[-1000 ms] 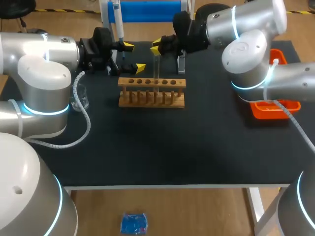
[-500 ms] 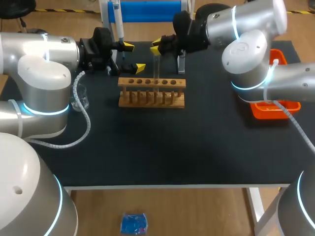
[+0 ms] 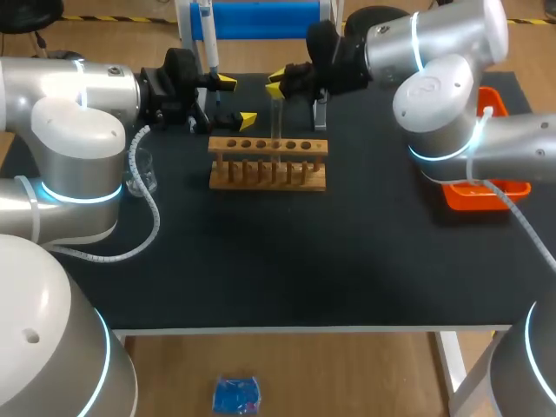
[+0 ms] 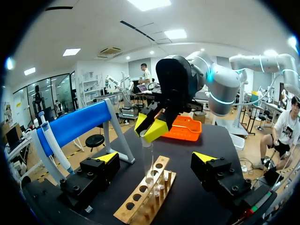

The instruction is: Invert the test tube, pick up the pipette, mount the tip to pipette, aspirate from beaker and dispense into the tube, eject the tip, return the pipette, and cap with the stopper.

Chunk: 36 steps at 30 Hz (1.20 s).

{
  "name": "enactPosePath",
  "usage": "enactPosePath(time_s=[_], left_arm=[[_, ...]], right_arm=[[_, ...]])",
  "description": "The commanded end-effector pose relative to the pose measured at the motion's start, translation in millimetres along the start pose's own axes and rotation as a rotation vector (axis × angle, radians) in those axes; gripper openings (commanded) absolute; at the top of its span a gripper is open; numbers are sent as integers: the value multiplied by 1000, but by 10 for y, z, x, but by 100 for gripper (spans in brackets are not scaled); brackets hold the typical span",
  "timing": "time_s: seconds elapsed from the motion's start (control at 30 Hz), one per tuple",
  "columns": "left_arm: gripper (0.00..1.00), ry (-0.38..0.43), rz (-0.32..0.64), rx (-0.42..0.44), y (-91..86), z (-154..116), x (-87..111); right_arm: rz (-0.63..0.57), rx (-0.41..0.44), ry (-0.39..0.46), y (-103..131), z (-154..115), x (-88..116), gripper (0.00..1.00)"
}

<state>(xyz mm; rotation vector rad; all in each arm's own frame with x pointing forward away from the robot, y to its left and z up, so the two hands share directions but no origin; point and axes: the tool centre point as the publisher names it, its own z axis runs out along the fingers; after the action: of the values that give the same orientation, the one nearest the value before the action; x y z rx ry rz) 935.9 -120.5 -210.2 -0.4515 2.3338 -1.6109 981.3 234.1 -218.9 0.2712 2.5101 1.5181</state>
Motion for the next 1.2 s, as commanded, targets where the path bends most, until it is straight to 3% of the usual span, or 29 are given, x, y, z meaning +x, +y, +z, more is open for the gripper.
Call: enactPosePath(time_s=[0.03,1.1,1.13,1.17,1.2], left_arm=[[100,0,1,3,8,1,0],[100,0,1,3,8,1,0],[100,0,1,3,8,1,0],[100,0,1,3,8,1,0],[100,0,1,3,8,1,0]], right_arm=[[3,0,-2,-23,6,-6,0],[68,-44,-15,-259,57,64,0],[70,-47,-18,-258,57,64,4],[71,-51,-20,-245,48,55,31],[70,-53,-21,-231,36,47,69]])
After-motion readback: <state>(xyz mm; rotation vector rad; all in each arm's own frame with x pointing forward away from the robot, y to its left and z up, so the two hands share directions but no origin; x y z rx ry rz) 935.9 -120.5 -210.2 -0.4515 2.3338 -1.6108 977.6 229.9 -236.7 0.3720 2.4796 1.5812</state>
